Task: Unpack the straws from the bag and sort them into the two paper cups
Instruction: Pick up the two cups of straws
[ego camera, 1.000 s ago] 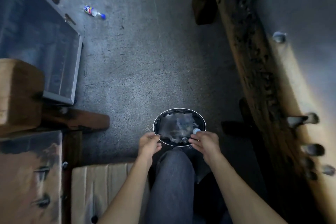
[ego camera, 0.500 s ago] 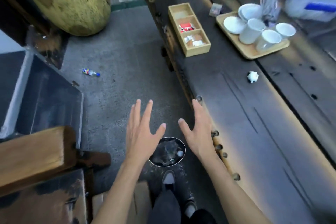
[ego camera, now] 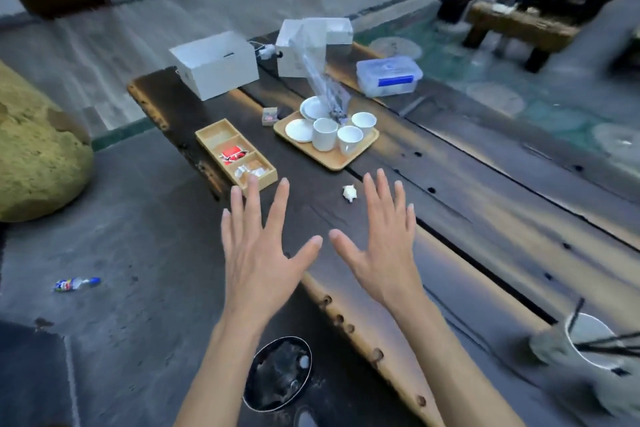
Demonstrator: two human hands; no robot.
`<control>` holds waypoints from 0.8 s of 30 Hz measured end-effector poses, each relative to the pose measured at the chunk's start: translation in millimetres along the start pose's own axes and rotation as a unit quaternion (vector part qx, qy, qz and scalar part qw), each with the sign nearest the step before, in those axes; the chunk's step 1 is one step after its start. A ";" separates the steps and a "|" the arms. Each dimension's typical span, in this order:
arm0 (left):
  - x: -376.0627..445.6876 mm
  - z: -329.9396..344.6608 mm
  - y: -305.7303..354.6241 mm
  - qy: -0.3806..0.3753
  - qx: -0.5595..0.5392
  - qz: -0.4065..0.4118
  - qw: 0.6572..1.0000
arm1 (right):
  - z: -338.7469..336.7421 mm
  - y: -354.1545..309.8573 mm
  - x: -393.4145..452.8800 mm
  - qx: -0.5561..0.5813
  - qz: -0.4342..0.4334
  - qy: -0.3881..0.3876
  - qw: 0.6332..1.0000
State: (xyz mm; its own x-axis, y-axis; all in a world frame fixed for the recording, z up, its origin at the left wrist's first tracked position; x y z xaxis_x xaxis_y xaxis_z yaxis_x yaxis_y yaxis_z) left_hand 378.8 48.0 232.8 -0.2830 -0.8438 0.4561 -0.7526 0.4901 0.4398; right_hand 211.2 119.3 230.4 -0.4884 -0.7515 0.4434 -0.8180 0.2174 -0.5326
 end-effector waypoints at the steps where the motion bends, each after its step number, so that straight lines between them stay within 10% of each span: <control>1: 2.4 7.8 16.5 -0.005 -0.010 0.016 1.000 | -13.6 13.2 -0.4 -0.007 0.015 0.011 1.000; 24: -151.2 154.4 388.0 -0.178 -0.227 0.245 0.926 | -314.6 295.5 -173.8 -0.124 0.293 0.242 0.916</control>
State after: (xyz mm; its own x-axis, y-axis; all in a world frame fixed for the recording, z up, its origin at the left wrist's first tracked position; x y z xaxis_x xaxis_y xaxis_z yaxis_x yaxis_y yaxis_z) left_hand 37.8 332.0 215.0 -0.7628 -0.4754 0.4383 -0.1778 0.8059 0.5647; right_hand -41.2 510.1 222.8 -0.8950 -0.1082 0.4328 -0.3858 0.6750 -0.6289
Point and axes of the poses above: each hand's wrist, its own x-axis towards the middle knuckle, its own z-axis out of the palm, y = z × x, the point moved 5 cm from there along x, towards the middle knuckle, and after that the axes turned 14 degrees about y, right-handed, at the moved point
